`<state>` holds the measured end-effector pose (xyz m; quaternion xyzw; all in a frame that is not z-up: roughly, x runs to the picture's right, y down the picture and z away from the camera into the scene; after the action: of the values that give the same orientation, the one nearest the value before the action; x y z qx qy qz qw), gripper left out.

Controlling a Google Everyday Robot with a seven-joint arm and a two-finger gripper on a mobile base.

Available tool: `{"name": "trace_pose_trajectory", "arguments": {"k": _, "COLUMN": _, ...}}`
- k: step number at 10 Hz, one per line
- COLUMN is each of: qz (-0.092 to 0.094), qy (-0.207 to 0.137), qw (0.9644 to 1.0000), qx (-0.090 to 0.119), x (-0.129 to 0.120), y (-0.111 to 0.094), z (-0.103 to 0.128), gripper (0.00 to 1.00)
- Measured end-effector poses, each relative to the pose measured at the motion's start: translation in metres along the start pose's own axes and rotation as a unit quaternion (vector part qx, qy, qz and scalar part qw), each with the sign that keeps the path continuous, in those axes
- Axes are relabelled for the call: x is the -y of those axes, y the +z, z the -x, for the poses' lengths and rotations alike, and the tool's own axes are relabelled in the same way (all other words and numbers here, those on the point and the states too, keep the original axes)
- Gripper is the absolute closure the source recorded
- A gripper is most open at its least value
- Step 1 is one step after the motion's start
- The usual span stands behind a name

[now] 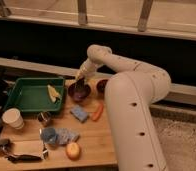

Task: Wipe purple bowl with eraser

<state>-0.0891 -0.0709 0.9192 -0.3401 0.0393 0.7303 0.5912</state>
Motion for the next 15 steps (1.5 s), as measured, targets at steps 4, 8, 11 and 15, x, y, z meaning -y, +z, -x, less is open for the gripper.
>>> {"name": "trace_pose_trajectory", "arguments": {"k": 4, "qz": 0.0, "qy": -0.025, "qw": 0.9996, "qx": -0.011, "x": -0.027, "y": 0.017, "z": 0.004, "gripper": 1.0}}
{"name": "trace_pose_trajectory", "arguments": {"k": 8, "qz": -0.005, "qy": 0.004, "qw": 0.9999, "qx": -0.01, "x": 0.003, "y": -0.002, "z": -0.02, "gripper": 1.0}}
{"name": "trace_pose_trajectory", "arguments": {"k": 11, "qz": -0.017, "qy": 0.032, "qw": 0.9993, "qx": 0.007, "x": 0.033, "y": -0.02, "z": -0.018, "gripper": 1.0}}
{"name": "trace_pose_trajectory", "arguments": {"k": 15, "qz": -0.002, "qy": 0.02, "qw": 0.9998, "qx": 0.009, "x": 0.023, "y": -0.006, "z": 0.003, "gripper": 1.0}}
